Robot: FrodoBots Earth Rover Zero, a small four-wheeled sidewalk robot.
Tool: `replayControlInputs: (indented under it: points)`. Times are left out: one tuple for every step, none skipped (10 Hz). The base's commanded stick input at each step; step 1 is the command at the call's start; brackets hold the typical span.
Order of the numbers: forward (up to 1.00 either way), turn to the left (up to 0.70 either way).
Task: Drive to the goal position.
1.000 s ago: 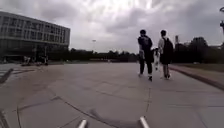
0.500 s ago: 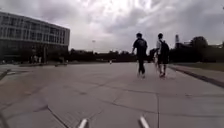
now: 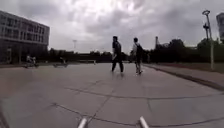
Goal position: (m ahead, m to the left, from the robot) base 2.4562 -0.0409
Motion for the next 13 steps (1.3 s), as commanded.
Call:
replayControlInputs:
  points:
    - [0.70, -0.16]
    - [0.70, 0.00]
    - [0.70, 0.00]
    - [0.70, 0.00]
    - [0.70, 0.00]
    - [0.70, 0.00]
    - [0.70, 0.00]
    - [0.70, 0.00]
    - [0.70, 0.00]
    - [0.70, 0.00]
    - [0.70, 0.00]
    - [0.70, 0.00]
    - [0.70, 0.00]
